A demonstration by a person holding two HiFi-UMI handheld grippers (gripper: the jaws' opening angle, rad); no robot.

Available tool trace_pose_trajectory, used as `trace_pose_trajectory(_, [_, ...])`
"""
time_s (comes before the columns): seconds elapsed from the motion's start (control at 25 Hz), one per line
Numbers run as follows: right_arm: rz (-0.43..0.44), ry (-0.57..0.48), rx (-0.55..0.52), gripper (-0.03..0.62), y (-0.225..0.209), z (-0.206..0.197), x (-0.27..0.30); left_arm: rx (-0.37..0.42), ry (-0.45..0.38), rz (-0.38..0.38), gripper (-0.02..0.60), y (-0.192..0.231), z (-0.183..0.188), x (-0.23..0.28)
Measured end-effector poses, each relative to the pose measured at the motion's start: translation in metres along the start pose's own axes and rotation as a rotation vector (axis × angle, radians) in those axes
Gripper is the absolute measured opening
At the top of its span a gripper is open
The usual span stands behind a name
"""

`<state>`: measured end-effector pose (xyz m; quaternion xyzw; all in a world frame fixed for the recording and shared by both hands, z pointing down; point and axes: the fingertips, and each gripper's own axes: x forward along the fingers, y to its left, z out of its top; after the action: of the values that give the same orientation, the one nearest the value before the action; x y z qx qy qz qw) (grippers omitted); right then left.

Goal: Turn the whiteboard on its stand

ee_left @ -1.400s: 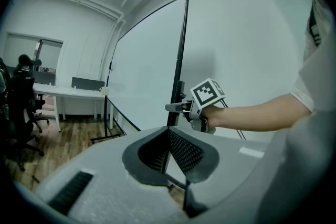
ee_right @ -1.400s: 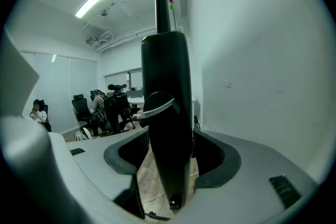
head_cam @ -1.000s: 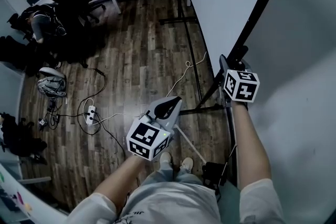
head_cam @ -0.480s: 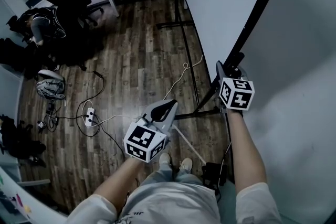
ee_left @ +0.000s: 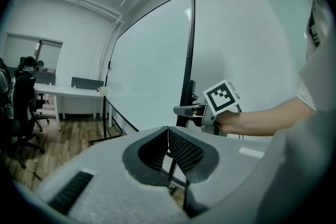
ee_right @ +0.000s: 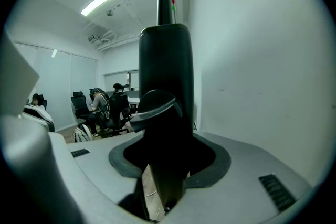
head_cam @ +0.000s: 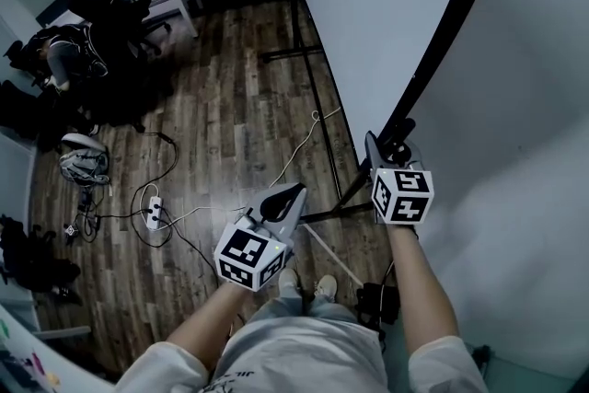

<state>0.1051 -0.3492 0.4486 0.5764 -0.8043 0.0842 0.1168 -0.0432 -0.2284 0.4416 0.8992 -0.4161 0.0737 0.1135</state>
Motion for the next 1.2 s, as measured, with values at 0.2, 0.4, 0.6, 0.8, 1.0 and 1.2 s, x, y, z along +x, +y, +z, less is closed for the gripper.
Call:
trace_pose_trajectory(0.2, [0.003, 0.005, 0.001, 0.167, 0.011, -0.012, -0.038, 0.005, -0.003, -0.02, 0.011, -0.018, -0.004, -0.009])
trace_pose_trajectory(0.4, [0.003, 0.003, 0.001, 0.167, 0.022, -0.019, -0.071, 0.035, -0.01, -0.04, 0.011, -0.033, 0.001, -0.019])
trace_pose_trajectory(0.6, [0.006, 0.01, -0.005, 0.167, 0.03, -0.025, -0.101, 0.014, -0.024, -0.051, 0.011, -0.044, 0.005, -0.031])
trace_pose_trajectory(0.8, [0.012, 0.018, -0.004, 0.167, 0.032, -0.032, -0.121, 0.012, -0.024, -0.056, 0.011, -0.05, 0.004, -0.031])
trace_pose_trajectory(1.0, [0.004, 0.008, 0.005, 0.169, 0.034, -0.035, -0.126, 0.008, -0.022, -0.063, 0.011, -0.054, 0.001, -0.031])
trace_pose_trajectory(1.2, [-0.005, 0.003, 0.02, 0.169, 0.034, -0.034, -0.13, 0.011, -0.023, -0.07, 0.011, -0.059, 0.002, -0.033])
